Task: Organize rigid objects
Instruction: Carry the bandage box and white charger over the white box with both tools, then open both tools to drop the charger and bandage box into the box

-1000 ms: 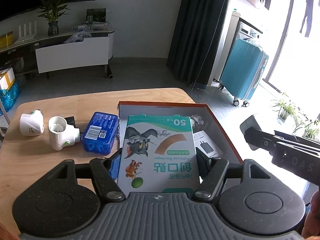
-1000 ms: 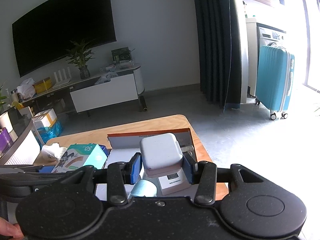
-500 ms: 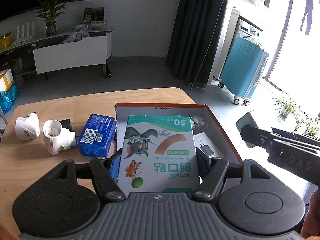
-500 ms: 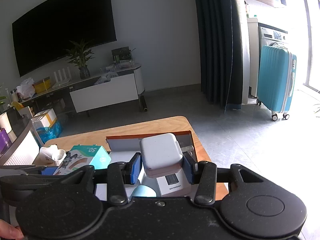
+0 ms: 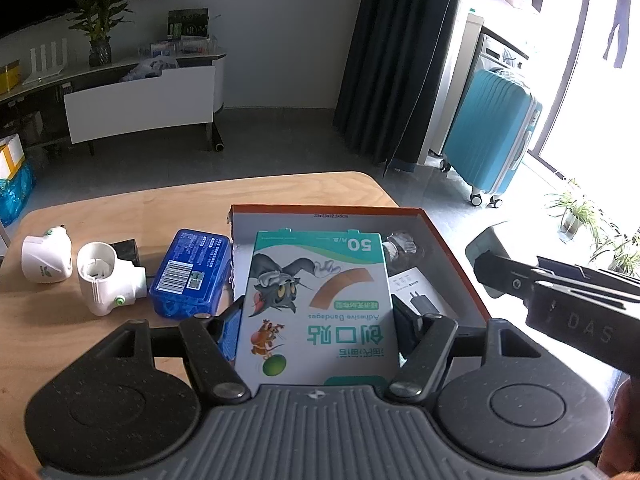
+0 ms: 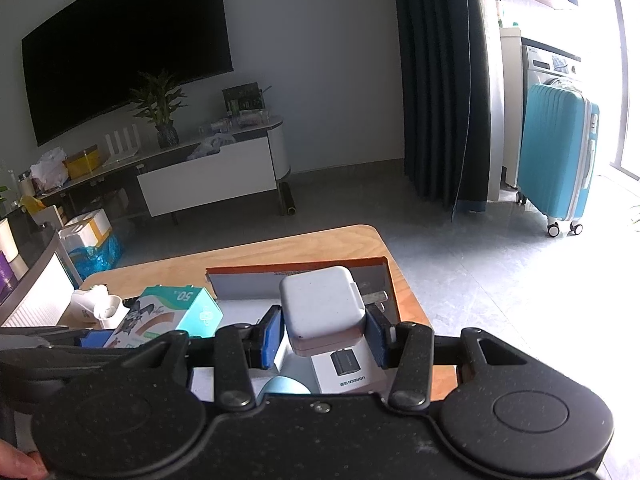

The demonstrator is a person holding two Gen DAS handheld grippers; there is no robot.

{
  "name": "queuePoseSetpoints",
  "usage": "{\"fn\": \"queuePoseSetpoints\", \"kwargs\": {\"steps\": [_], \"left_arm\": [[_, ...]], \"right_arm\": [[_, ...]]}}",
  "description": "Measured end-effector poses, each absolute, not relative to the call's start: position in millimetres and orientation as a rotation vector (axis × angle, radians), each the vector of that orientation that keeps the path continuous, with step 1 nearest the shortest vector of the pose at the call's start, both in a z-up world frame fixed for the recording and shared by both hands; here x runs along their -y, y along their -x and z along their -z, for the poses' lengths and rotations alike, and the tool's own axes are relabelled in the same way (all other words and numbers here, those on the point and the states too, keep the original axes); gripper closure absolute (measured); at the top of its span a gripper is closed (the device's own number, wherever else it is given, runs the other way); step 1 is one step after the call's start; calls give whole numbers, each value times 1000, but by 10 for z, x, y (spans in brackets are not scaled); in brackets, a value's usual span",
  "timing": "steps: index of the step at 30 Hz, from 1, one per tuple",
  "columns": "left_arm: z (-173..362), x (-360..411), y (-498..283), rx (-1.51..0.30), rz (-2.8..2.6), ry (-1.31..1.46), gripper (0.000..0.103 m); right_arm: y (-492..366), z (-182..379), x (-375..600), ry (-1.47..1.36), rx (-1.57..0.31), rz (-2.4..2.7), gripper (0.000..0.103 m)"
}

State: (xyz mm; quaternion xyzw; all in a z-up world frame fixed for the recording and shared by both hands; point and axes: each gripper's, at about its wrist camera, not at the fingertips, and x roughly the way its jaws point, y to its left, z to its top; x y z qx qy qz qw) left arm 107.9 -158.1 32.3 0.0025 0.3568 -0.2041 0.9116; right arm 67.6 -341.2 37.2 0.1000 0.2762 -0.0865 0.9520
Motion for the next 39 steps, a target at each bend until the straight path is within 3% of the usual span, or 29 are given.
{"fn": "queuePoseSetpoints", "kwargs": {"steps": [19,22,23,24,36,39], "left_arm": [[-206,1686,-1425,-777,429,-17,32],[-193,1706,-1498,-784,426,-13,32],[-192,1710,-1517,-786,424,-14,32],[-189,1718,-1535,-788,425,-15,32],[-137,1976,-1866,-803,460,-12,32],[-153,1978,-1909,-803,457,-1,25]], "right_arm": [[-1156,-109,3527,-196,-648,179,50],[-1257,-69,3564,-192,-635,186,45],[-1245,-55,3572,-190,-622,196,34],[-1229,-58,3582,-192,-612,200,33],[-864,-216,3665,-218,-548,211,34],[-786,-250,3644,-221,-538,201,34]]}}
